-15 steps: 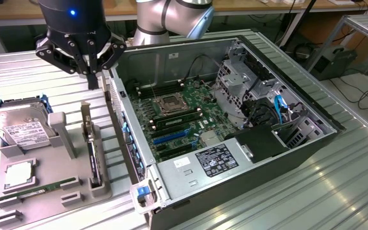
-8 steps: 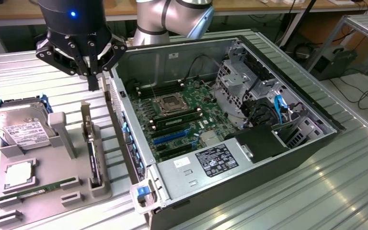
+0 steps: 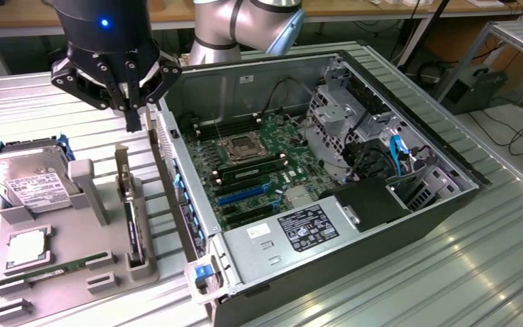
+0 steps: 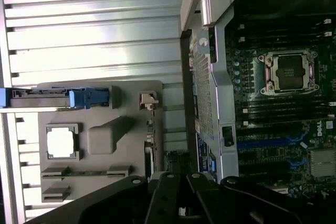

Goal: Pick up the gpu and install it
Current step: 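Reach for the gpu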

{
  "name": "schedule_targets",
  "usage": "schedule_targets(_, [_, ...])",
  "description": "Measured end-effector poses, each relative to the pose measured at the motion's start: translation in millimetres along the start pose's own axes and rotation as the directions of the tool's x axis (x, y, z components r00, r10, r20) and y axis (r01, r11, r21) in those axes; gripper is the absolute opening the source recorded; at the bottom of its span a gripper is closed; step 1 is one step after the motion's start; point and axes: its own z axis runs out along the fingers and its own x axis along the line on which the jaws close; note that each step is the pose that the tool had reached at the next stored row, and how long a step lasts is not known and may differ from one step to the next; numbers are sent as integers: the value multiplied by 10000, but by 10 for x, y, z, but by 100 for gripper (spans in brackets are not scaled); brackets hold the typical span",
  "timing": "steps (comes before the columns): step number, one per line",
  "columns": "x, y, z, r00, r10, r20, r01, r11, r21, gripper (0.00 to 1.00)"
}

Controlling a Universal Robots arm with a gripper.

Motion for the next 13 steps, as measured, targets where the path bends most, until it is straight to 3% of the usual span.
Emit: schedule_targets(13, [-5,-75,-1,10000,0,0,0,10000,0,11])
